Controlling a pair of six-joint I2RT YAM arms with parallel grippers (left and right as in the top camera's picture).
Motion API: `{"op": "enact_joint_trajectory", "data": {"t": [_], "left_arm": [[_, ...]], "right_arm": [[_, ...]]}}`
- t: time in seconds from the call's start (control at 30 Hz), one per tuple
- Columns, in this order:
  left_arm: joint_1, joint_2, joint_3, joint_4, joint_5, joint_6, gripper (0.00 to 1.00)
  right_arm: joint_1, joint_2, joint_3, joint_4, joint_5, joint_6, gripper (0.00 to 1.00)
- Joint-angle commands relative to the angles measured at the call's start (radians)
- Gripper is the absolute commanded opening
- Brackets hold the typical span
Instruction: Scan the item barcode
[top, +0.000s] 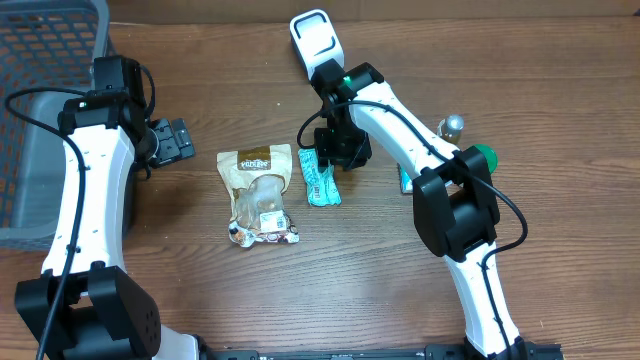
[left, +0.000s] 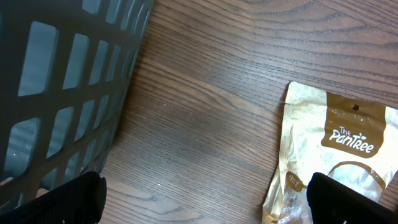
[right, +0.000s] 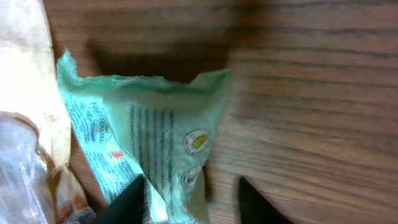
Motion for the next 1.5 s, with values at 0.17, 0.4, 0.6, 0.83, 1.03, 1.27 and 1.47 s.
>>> {"op": "enact_joint_trajectory", "data": {"t": [0.17,0.4,0.6,0.83,1.03,1.27,1.47], "left_arm": [[0.002,-0.016,0.02,0.0,-0.013,0.012,1.0],[0.002,-0.016,0.02,0.0,-0.013,0.011,1.0],[0.002,-0.016,0.02,0.0,-0.013,0.012,0.99],[0.002,-0.016,0.02,0.0,-0.013,0.012,0.99],[0.002,-0.016,0.02,0.0,-0.013,0.011,0.99],[0.002,-0.016,0.02,0.0,-0.013,0.011,1.0],[0.002,-0.016,0.02,0.0,-0.013,0.012,1.0]], "right_arm": [[0.039,-0.053,0.042,-0.007,0.119,0.03,0.33],[0.059,-0.061,0.063,-0.028,0.117,0.031,0.33],[0.095,-0.061,0.063,-0.082,0.124,0.03,0.33],[0.103,-0.061,0.06,-0.107,0.123,0.055,0.26],[0.119,-0.061,0.051,-0.101,0.168,0.084,0.26],[0.138,-0.06,-0.004,-0.061,0.174,0.087,0.26],[0.157,-0.06,-0.068,-0.006,0.175,0.087,0.26]]}}
